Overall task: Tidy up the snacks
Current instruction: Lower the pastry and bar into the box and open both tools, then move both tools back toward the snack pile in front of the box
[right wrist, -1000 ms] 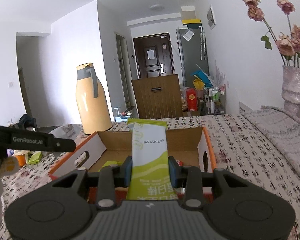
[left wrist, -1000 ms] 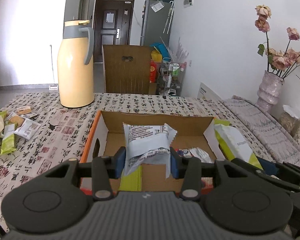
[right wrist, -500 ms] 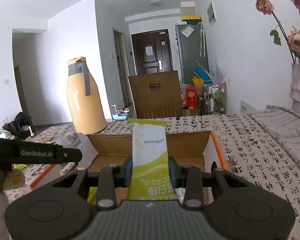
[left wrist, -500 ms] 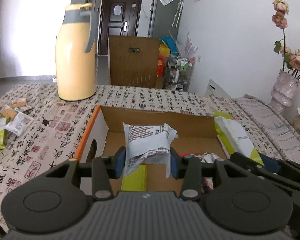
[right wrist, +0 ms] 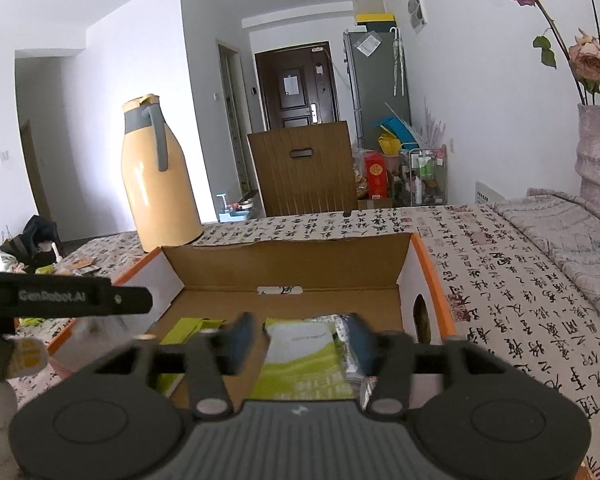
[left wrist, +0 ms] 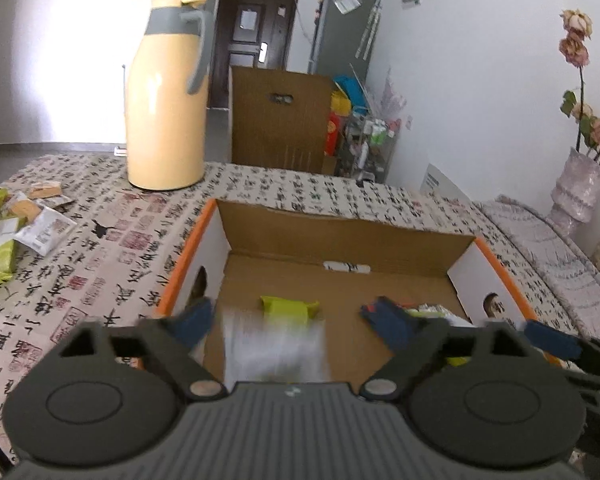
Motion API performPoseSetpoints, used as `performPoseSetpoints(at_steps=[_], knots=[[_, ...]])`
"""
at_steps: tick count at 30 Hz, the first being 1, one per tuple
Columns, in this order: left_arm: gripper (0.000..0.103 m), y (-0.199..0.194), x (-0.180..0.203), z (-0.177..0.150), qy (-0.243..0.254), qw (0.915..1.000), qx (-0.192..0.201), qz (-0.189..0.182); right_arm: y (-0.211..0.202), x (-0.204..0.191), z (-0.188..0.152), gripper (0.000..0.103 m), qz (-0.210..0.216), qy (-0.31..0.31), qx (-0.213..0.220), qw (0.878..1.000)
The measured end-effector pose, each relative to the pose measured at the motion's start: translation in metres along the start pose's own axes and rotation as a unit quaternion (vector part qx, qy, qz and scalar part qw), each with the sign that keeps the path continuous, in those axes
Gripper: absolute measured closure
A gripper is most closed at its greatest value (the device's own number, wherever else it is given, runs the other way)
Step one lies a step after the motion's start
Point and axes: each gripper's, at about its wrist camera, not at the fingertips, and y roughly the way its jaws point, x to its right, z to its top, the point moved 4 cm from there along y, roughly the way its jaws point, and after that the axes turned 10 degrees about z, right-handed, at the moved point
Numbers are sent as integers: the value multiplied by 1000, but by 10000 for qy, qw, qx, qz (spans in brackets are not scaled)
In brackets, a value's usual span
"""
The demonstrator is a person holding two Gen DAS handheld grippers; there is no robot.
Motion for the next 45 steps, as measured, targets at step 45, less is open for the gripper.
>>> performPoseSetpoints(at_steps=[45], knots=[[0,-90,-17,-22,129,9993,345,36,-86,-29,-6,0,-196,-164,277,9993]])
